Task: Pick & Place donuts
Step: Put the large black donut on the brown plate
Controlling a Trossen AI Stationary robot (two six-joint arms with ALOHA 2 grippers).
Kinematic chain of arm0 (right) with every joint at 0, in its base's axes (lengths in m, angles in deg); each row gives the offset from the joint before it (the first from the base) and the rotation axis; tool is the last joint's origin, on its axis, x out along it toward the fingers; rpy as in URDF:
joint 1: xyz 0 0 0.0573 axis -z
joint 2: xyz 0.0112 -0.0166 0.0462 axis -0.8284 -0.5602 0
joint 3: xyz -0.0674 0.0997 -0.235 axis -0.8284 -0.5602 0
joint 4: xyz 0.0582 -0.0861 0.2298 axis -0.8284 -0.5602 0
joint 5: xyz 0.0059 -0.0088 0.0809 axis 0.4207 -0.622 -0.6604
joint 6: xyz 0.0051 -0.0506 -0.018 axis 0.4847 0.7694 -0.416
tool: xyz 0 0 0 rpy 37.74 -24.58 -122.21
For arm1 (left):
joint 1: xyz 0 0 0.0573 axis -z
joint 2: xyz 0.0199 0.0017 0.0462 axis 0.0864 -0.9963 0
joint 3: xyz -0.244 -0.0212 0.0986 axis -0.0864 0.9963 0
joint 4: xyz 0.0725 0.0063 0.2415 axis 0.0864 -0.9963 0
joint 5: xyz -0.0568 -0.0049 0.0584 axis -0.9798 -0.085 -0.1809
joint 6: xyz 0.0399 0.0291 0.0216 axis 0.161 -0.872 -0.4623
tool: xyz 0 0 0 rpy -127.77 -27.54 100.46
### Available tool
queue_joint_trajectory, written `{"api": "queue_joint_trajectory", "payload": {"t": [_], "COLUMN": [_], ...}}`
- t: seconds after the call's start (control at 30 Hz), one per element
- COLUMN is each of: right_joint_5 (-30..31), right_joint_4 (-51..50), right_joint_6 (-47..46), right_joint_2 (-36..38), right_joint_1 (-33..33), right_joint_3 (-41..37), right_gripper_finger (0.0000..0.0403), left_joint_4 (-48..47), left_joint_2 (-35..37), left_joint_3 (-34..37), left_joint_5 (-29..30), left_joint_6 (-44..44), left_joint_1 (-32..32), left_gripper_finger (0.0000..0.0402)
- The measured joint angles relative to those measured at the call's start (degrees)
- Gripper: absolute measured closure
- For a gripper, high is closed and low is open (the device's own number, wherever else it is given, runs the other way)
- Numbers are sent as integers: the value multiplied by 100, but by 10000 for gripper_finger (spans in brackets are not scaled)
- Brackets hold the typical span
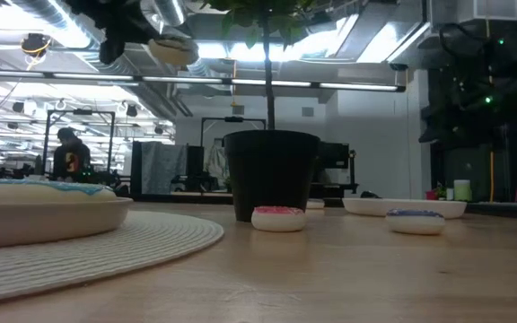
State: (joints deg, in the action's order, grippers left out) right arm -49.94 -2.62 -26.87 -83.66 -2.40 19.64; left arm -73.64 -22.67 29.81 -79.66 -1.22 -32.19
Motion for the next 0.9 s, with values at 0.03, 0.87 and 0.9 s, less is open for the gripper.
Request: {"api": "queue_joint_trajectory", "payload": {"t": [0.03, 0.87, 0.9], "right_joint_5": [-2, 253, 253], "right_joint_4": [-9, -61, -63], "right_joint_6": [-58, 56, 56], "right_joint_2": [71, 432, 432], "right_joint_1": [-1, 3, 3], "right_joint_3": [-82, -538, -537], "right_gripper_finger": [234, 234, 234], "left_joint_4": [60, 588, 600], "left_joint_2": [94, 2614, 2692], "left_joint_3": [79, 2295, 2386], "left_joint_5": [5, 1455, 1504], "left_joint_6": [4, 1351, 1353], "left_joint_1": [74, 1743, 1794], "left_gripper_finger": [398, 398, 398]}}
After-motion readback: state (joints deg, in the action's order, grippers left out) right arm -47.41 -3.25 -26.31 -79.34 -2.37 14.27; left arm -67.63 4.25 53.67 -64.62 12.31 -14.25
